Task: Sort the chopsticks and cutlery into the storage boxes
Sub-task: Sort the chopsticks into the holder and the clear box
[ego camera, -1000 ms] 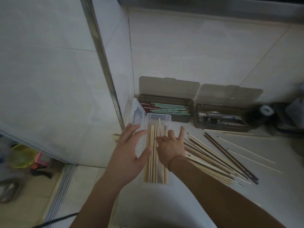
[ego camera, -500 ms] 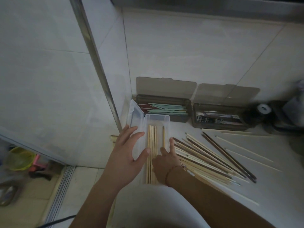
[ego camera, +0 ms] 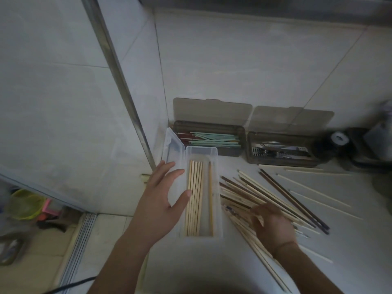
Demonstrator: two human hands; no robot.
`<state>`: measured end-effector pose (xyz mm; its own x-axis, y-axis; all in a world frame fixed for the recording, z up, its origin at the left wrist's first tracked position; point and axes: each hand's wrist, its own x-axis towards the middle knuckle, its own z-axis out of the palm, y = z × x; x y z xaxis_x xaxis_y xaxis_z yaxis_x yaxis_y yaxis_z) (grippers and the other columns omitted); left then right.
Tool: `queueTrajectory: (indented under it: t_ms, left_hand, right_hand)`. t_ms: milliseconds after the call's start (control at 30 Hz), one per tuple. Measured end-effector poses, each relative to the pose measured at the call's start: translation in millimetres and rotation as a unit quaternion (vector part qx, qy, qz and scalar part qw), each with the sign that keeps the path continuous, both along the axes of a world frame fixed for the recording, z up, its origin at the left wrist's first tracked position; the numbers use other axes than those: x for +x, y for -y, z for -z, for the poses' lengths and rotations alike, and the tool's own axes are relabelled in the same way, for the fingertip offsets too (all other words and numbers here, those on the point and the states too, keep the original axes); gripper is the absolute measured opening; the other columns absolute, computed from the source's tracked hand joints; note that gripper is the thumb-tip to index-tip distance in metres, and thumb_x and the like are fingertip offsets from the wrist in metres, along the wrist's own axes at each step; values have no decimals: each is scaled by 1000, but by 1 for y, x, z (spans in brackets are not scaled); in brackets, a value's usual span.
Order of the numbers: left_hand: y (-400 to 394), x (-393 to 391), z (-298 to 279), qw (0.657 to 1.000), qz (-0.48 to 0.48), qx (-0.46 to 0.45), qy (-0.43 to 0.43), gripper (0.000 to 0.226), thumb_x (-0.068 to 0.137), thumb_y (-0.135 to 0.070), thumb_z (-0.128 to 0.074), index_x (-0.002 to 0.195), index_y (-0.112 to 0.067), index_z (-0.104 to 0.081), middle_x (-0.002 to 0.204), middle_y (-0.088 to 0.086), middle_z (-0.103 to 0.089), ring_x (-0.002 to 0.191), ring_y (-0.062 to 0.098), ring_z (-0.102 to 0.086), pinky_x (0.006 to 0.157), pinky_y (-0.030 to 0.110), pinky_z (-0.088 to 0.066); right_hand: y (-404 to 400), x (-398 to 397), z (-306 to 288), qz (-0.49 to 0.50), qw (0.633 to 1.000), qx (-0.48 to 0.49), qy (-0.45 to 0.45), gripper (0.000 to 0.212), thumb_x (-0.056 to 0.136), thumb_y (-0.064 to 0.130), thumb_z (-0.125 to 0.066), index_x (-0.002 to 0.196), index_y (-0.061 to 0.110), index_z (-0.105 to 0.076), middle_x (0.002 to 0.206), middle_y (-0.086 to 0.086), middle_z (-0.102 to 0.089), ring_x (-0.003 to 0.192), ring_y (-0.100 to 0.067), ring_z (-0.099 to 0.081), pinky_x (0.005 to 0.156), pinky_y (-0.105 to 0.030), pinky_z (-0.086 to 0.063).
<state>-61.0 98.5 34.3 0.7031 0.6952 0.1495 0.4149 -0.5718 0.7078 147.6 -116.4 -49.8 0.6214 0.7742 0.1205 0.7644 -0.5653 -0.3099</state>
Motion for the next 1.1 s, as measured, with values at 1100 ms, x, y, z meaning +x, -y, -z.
queueTrajectory:
  t_ms: [1100]
  left_hand:
    - [6,7,-2,1000,4,26,-7,52,86,-56,-49,130,-29,-54,147,-13,-38,144,2,-16,110,27,-22]
  right_hand:
    - [37,-25,13,29,986,-164,-2,23,59,18,-87,74,22,-71,71,-1,-63,60,-29,-64,42,-33,-46]
